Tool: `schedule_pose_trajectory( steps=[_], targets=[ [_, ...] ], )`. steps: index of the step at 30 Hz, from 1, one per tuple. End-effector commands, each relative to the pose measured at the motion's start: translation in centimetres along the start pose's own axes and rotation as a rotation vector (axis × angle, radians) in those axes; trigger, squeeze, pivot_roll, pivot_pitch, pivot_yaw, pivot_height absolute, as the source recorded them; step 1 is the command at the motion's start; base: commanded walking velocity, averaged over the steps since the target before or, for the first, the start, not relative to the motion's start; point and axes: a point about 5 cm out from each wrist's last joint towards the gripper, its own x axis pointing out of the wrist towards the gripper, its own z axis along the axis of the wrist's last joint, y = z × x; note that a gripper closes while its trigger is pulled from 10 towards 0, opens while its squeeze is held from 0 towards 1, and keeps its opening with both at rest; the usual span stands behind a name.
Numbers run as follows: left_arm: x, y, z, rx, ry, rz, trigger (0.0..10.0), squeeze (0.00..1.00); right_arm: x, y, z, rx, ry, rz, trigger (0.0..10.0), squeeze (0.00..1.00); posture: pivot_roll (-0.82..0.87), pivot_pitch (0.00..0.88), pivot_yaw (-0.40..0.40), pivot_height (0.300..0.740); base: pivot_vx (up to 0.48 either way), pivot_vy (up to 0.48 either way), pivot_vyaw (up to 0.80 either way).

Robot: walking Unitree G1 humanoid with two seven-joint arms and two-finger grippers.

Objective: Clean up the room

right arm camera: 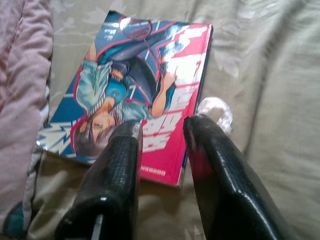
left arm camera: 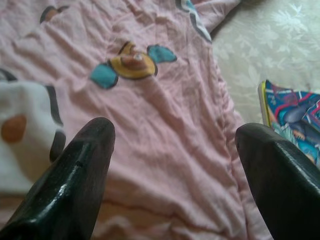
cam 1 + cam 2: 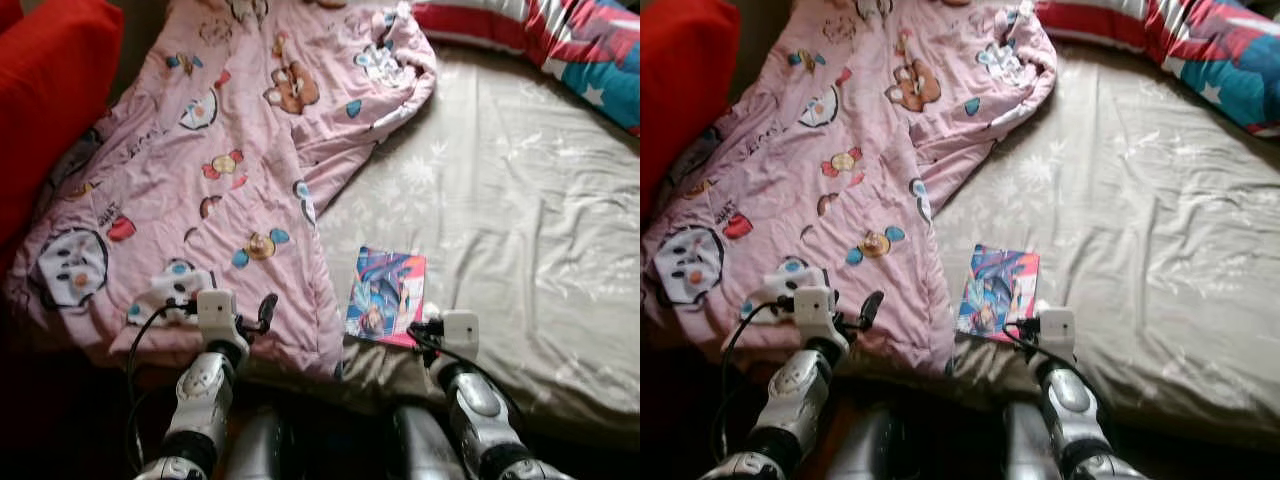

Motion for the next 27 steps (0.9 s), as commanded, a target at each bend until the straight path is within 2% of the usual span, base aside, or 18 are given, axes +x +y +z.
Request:
schedule_pose_trajectory(
  steps=[1,13,15,18,27],
  targets=[
    [-0.5,0.4,-0.6,-0.008,0.019,0.012,10.0,0.00,-0.7,-0.3,-1.2,0.024,0.035,-0.013,10.0,0.00,-0.11,0.257,0.063,0.616,0.000,0.000,0.00],
    [-0.2,0.0,-0.3,-0.012,0.008,-0.004,10.0,0.00,-1.0,-1.1,-1.5,0.029,0.030,-0.043,10.0,0.00,-0.11,0.241,0.063,0.616,0.000,0.000,0.00],
    [-0.2,0.0,-0.3,-0.013,0.011,-0.009,10.0,0.00,-0.4,-0.2,-0.8,0.025,0.023,-0.036,10.0,0.00,-0.11,0.239,0.064,0.616,0.000,0.000,0.00],
    [-0.1,-0.1,-0.2,-0.015,0.010,-0.011,10.0,0.00,-0.1,0.3,-0.4,0.021,0.007,-0.032,10.0,0.00,-0.11,0.239,0.064,0.616,0.000,0.000,0.00],
    [-0.1,0.0,0.0,-0.017,0.003,-0.011,10.0,0.00,0.6,1.1,1.3,0.024,-0.069,-0.027,10.0,0.00,-0.11,0.252,0.064,0.616,0.000,0.000,0.00]
  ],
)
